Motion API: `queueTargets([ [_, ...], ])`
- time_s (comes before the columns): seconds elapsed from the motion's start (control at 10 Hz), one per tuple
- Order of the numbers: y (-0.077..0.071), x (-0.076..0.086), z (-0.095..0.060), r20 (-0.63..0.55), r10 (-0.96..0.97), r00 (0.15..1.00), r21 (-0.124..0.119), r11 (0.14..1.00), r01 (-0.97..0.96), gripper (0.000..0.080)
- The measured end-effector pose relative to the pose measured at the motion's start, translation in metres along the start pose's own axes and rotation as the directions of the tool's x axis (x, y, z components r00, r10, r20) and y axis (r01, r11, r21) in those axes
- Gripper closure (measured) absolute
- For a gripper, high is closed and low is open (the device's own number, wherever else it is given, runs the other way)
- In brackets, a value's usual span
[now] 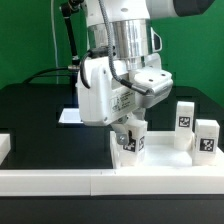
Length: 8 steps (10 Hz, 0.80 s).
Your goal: Assemble square table
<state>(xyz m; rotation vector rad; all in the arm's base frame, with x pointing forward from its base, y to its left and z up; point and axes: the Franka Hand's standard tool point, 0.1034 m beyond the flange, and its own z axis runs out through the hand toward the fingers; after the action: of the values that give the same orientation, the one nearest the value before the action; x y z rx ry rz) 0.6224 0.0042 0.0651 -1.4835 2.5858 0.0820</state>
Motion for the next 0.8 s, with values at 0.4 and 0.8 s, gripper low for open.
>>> queueTargets([
  [0.4, 0.0066, -0.0020, 0.0026, -0.028, -0.486, 0.873, -0.038, 0.874, 0.485, 0.0188],
  [0.8, 0.0072, -0.0024, 0.0030, -0.024, -0.672, 0.741, -0.046, 0.741, 0.670, 0.0151],
])
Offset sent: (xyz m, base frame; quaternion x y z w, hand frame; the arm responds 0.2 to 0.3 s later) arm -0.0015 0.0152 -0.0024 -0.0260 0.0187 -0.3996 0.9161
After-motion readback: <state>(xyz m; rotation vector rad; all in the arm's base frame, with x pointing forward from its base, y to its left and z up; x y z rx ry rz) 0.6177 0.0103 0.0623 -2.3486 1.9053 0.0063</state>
